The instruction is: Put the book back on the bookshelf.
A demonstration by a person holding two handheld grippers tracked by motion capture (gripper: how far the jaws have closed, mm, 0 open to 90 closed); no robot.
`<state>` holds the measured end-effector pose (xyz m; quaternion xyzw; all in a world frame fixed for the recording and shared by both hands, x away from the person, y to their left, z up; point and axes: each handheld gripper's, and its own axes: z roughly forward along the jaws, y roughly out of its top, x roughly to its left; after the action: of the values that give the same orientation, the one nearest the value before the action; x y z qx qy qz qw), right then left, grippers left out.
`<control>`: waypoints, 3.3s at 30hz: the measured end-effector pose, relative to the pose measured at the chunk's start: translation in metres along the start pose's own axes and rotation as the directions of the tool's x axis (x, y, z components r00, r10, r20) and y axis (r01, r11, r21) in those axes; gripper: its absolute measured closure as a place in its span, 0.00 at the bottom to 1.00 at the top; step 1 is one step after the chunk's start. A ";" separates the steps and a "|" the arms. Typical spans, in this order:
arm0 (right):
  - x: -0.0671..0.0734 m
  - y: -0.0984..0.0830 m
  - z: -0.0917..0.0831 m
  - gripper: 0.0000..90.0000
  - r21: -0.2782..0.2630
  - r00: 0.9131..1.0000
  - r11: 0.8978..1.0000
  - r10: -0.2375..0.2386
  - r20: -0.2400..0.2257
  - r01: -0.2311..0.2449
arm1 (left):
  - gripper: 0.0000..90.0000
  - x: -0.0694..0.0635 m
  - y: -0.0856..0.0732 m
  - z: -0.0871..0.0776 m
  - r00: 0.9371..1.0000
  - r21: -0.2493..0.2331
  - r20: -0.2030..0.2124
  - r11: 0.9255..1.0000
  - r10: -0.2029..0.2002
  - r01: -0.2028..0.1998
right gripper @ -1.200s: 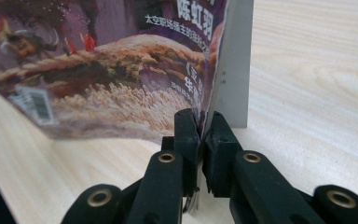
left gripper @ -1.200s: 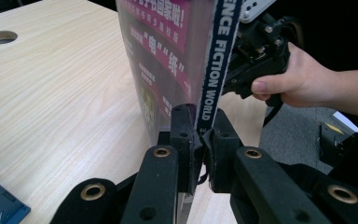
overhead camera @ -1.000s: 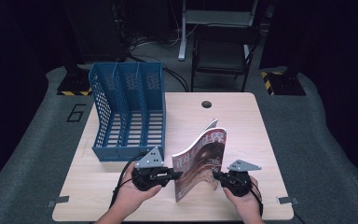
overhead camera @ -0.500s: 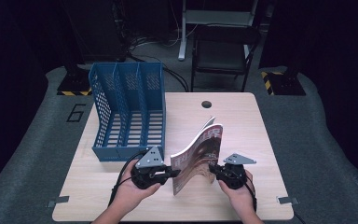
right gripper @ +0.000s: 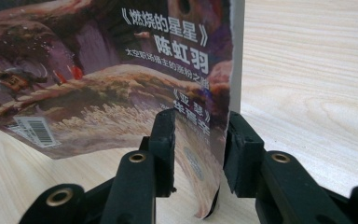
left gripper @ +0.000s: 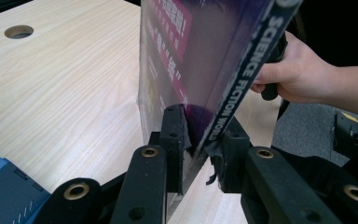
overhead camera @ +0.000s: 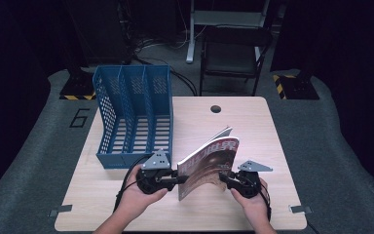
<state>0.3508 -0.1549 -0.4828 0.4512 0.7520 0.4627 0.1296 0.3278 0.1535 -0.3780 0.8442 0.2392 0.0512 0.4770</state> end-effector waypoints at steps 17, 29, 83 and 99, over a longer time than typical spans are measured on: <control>0.000 -0.001 -0.001 0.73 -0.004 1.000 1.000 -0.002 -0.007 0.002 | 0.75 -0.002 0.044 -0.008 1.000 0.006 -0.024 1.000 0.015 -0.015; 0.000 -0.001 -0.001 0.71 -0.014 1.000 1.000 -0.010 -0.008 0.010 | 0.77 0.001 0.069 -0.007 0.999 0.024 -0.052 1.000 0.006 -0.005; 0.004 0.001 -0.001 0.90 0.018 0.997 0.998 -0.064 -0.031 0.065 | 0.91 0.005 0.084 -0.005 0.995 0.134 -0.087 0.990 0.051 -0.039; 0.001 -0.001 -0.001 0.86 0.013 0.998 0.999 -0.039 -0.047 0.040 | 0.93 0.005 0.089 -0.004 0.995 0.178 -0.093 0.984 0.044 -0.027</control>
<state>0.3488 -0.1546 -0.4823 0.4261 0.7669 0.4652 0.1180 0.3630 0.1204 -0.3027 0.8839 0.2503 0.0791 0.3871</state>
